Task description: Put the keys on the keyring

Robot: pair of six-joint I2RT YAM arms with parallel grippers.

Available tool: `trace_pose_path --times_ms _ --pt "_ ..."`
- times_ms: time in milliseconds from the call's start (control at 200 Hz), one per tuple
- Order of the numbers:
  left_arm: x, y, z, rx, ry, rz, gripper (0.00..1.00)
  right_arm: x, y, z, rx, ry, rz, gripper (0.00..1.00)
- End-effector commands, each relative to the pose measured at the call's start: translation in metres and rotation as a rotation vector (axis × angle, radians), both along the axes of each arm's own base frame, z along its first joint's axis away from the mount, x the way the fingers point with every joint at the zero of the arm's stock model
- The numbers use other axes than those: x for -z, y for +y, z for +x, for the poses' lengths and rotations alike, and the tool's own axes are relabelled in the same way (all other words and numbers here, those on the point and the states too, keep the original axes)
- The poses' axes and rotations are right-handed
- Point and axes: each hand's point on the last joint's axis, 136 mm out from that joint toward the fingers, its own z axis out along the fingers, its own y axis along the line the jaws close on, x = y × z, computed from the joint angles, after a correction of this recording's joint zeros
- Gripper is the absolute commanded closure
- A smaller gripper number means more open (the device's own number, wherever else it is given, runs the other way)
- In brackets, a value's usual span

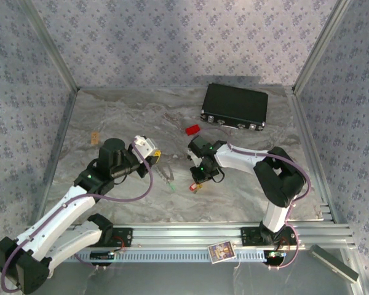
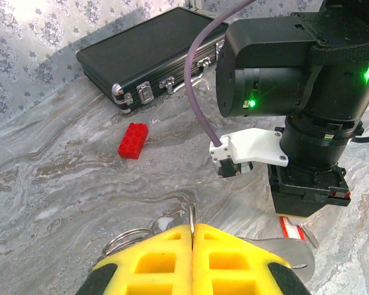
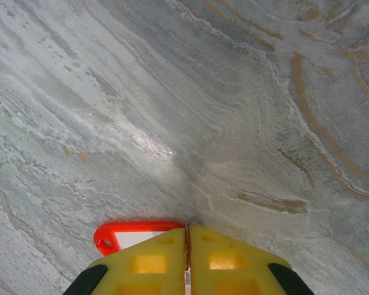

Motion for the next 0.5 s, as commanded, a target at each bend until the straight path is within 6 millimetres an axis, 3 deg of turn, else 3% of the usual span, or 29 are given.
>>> trace_pose_path --times_ms 0,140,285,495 --pt "-0.013 -0.003 0.001 0.011 -0.051 -0.029 1.0 0.0 0.001 0.001 -0.012 0.009 -0.005 0.91" --pt "-0.013 -0.003 0.001 0.011 -0.05 -0.029 1.0 -0.001 0.001 0.001 -0.013 0.008 -0.006 1.0" --pt "-0.013 -0.003 0.0 0.01 -0.046 -0.03 1.0 -0.009 -0.001 0.003 -0.02 -0.021 -0.008 1.0" --pt "-0.011 -0.003 -0.002 0.006 -0.011 -0.047 1.0 -0.047 -0.004 0.017 -0.093 -0.207 -0.004 1.0"
